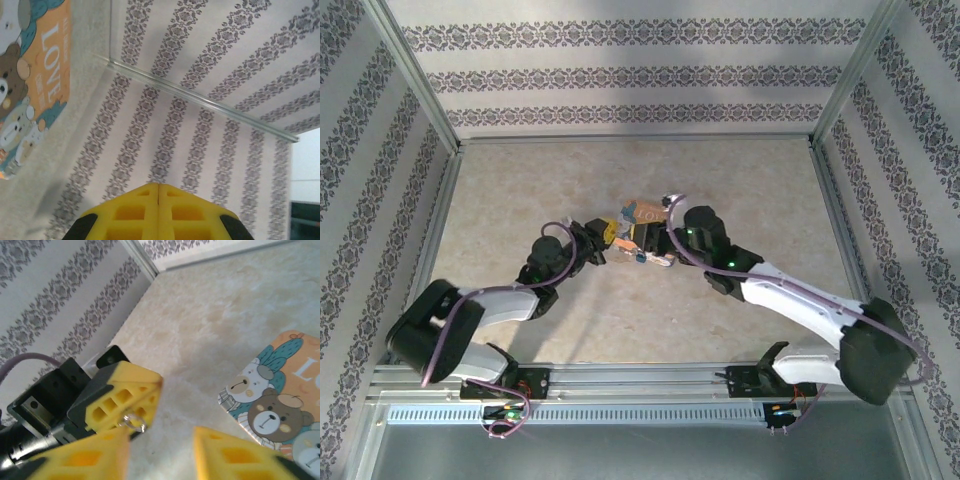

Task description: Unlock a padlock with a key

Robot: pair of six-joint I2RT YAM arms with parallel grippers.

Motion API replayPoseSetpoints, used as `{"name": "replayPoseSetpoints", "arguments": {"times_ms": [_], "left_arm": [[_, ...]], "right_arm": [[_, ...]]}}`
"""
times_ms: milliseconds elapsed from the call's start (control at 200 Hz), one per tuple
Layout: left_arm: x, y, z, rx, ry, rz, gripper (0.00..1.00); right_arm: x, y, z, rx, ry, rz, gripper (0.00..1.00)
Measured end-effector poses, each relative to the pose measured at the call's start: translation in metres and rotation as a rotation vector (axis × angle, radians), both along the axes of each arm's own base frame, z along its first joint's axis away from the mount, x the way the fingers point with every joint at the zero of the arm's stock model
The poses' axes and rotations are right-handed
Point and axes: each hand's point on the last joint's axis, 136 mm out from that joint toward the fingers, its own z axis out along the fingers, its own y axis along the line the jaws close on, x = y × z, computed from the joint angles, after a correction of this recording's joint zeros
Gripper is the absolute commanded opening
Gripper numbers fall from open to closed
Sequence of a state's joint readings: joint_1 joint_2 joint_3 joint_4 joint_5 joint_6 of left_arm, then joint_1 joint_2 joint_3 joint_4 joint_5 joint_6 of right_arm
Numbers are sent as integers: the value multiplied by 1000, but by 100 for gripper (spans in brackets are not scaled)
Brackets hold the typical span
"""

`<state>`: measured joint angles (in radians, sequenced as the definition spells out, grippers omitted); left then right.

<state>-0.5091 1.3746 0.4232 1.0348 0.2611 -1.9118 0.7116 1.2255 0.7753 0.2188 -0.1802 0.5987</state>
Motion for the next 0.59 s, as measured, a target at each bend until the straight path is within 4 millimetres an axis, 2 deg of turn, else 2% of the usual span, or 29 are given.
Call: {"name": "replayPoseSetpoints", "arguments": {"times_ms": [125, 235, 315, 410, 595], "left_arm": [[3, 14, 42, 162, -116, 18, 0], [-2, 23, 93, 314, -269, 37, 0], [-9, 26, 119, 421, -370, 39, 0], [-14, 24, 132, 541, -449, 9, 0], [-22, 7, 129, 676, -558, -125, 0]], "right_arm": [[-2, -22, 22, 71, -21, -15, 71], [-7, -34, 34, 125, -17, -2, 77], [-13, -36, 40, 156, -8, 29, 78], [-21, -32, 47, 191, -4, 89, 78], [-39, -17, 69, 291, -3, 228, 75]]}}
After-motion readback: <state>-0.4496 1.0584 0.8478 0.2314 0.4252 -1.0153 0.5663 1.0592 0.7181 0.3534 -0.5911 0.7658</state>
